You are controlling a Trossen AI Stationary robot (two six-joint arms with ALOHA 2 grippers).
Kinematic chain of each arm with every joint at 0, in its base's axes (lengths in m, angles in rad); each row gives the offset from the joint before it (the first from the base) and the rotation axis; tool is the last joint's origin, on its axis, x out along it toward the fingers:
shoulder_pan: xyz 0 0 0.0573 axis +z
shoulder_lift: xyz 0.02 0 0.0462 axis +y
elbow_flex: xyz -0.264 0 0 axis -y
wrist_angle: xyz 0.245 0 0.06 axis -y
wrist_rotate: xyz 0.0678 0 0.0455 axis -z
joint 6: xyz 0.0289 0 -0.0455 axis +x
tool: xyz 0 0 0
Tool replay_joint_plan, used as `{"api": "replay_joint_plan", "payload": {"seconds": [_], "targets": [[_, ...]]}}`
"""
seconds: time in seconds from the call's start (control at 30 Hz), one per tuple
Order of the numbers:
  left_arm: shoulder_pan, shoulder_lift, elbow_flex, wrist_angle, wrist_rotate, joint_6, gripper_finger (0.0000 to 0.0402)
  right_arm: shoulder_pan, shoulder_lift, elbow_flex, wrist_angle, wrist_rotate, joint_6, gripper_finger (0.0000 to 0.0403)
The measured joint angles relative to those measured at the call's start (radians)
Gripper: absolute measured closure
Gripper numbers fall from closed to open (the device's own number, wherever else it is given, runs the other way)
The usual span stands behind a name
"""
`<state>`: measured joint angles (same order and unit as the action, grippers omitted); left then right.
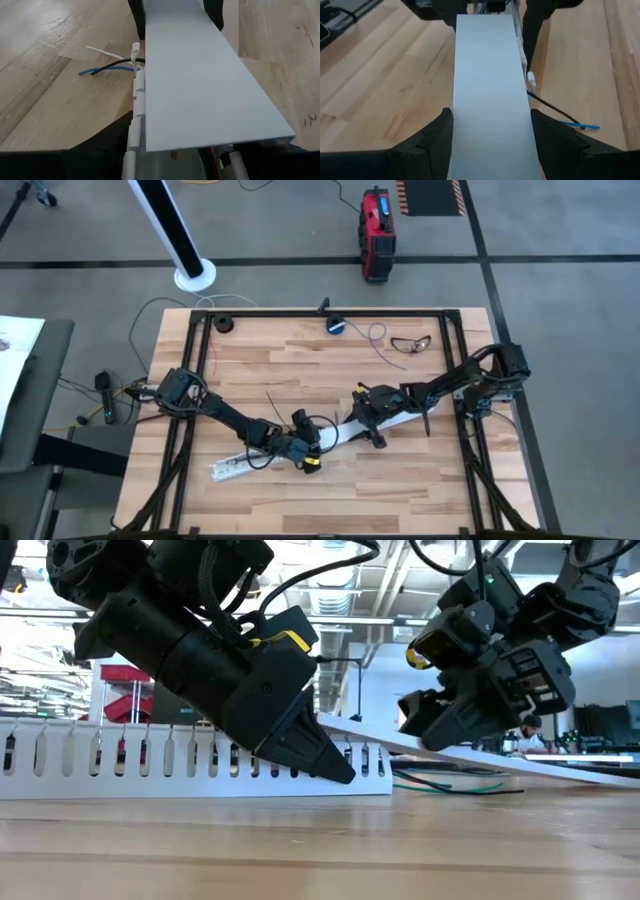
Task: Ziptie cables
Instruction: Close the white cable duct
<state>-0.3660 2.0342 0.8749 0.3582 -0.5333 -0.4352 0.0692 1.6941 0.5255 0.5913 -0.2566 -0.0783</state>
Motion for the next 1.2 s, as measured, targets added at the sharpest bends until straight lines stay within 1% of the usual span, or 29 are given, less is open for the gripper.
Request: {"api": "replay_joint_plan", "payload": {"seconds": [0.1, 0.27, 0.33, 0.47, 0.6, 0.7, 0.93, 1.03, 1.2], "targets": [[0.0, 0.0, 0.0, 0.001, 0.005, -0.004, 0.0171, 0.002, -0.045, 0.0, -0.012, 0.009, 0.002, 0.0181], [0.0, 0.0, 0.0, 0.002, 0.007, -0.005, 0.0171, -0.006, -0.164, 0.001, -0.081, 0.024, -0.024, 0.0182], [0.0, 0.0, 0.0, 0.002, 0.007, -0.005, 0.0171, -0.015, -0.176, 0.001, -0.104, 0.024, -0.046, 0.0182], [0.0, 0.0, 0.0, 0.002, 0.006, -0.004, 0.0171, -0.039, -0.131, 0.001, -0.114, 0.023, -0.055, 0.0182], [0.0, 0.0, 0.0, 0.002, 0.006, -0.004, 0.0171, -0.04, -0.057, 0.0, -0.059, 0.022, -0.058, 0.0182], [0.0, 0.0, 0.0, 0.002, 0.006, -0.004, 0.0171, -0.036, -0.03, 0.0, -0.026, 0.007, -0.042, 0.0182], [-0.001, 0.0, 0.0, 0.002, 0.007, -0.003, 0.0171, -0.017, -0.032, 0.0, -0.023, -0.003, -0.014, 0.0182], [-0.001, 0.0, 0.0, 0.002, 0.009, -0.001, 0.0171, -0.019, -0.035, 0.0, -0.044, -0.027, 0.023, 0.0182], [-0.001, 0.0, 0.0, 0.004, 0.012, 0.0, 0.0171, -0.015, -0.038, 0.0, -0.054, -0.025, 0.002, 0.0182]]}}
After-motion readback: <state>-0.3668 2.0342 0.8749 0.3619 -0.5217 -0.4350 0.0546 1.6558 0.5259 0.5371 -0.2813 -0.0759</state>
